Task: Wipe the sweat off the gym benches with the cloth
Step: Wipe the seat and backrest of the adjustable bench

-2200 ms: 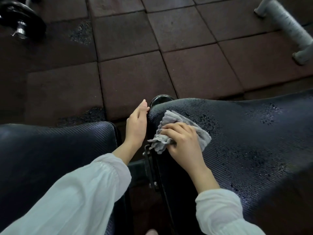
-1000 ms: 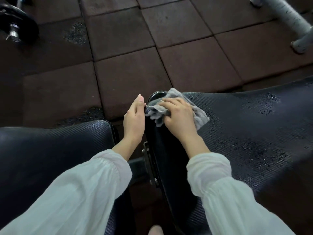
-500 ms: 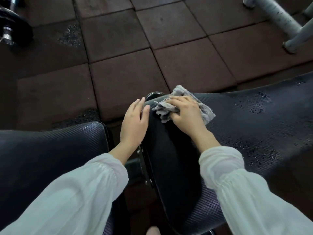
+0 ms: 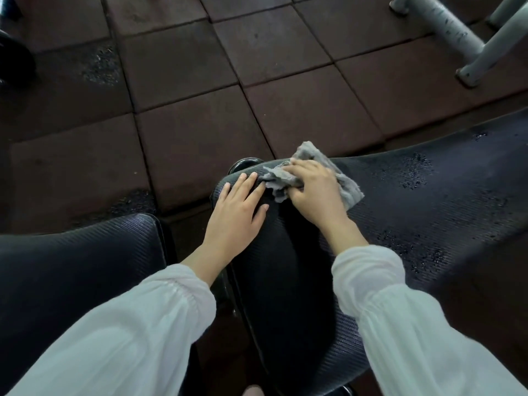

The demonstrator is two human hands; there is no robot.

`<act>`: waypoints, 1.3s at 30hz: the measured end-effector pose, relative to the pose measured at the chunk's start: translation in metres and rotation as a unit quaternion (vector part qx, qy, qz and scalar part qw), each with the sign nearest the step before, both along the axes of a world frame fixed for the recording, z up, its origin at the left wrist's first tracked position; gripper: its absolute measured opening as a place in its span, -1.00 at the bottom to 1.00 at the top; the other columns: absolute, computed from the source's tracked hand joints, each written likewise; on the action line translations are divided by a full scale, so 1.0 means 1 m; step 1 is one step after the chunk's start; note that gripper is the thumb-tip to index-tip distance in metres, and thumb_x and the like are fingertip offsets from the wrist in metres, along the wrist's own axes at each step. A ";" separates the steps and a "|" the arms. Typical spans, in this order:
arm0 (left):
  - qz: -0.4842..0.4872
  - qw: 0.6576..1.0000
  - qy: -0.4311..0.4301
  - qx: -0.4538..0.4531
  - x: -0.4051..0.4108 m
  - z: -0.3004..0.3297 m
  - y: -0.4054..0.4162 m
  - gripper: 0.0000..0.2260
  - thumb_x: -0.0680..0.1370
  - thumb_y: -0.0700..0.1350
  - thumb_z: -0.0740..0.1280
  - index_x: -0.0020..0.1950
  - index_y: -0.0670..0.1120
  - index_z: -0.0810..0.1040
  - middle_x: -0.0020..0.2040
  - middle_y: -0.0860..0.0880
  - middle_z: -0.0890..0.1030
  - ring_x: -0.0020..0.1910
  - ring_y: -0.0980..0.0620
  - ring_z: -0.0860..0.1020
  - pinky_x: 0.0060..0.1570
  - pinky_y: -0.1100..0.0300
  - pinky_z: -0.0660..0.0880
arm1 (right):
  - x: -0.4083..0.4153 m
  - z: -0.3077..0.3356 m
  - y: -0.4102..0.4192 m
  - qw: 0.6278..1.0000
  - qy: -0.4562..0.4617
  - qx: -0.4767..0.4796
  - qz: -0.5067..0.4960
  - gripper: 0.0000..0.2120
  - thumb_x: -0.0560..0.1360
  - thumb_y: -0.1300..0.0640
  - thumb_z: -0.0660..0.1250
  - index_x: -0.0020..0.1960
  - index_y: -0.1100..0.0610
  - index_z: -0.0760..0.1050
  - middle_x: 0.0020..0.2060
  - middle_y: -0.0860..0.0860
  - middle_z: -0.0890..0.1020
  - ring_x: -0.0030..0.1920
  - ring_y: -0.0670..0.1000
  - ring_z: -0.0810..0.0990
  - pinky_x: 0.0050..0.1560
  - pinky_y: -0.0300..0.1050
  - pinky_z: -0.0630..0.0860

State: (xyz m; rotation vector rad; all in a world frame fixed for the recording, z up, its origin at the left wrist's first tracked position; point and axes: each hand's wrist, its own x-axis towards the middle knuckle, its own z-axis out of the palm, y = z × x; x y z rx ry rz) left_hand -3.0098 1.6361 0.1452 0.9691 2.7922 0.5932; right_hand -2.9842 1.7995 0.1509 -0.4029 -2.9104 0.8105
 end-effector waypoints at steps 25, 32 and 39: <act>-0.008 0.998 0.053 -0.028 0.009 0.003 0.014 -0.57 0.51 -0.06 0.07 0.30 -0.17 0.48 0.28 -0.21 0.49 0.31 -0.18 0.43 0.30 -0.18 0.20 | 0.014 0.002 0.033 0.996 0.005 -0.009 -0.091 -0.58 0.29 0.15 0.19 0.12 0.16 0.58 0.14 0.08 0.59 0.23 0.12 0.46 0.25 0.06 0.31; -0.039 0.999 0.018 -0.028 0.038 0.016 0.050 -0.59 0.52 -0.17 0.08 0.32 -0.19 0.46 0.32 -0.21 0.46 0.32 -0.21 0.40 0.30 -0.19 0.25 | 0.130 -0.001 0.014 0.998 0.019 -0.009 -0.063 -0.55 0.26 0.26 0.20 0.12 0.11 0.58 0.18 -0.01 0.57 0.25 0.02 0.45 0.25 -0.01 0.33; -0.035 0.997 -0.004 -0.071 0.043 0.005 0.051 -0.55 0.62 -0.03 0.12 0.49 -0.10 0.18 0.52 -0.07 0.13 0.51 -0.06 0.02 0.44 -0.03 -0.05 | 0.114 -0.003 0.042 0.986 0.017 0.001 -0.166 -0.52 0.30 0.09 0.08 0.10 0.17 0.59 0.14 0.11 0.59 0.21 0.13 0.49 0.23 0.11 0.37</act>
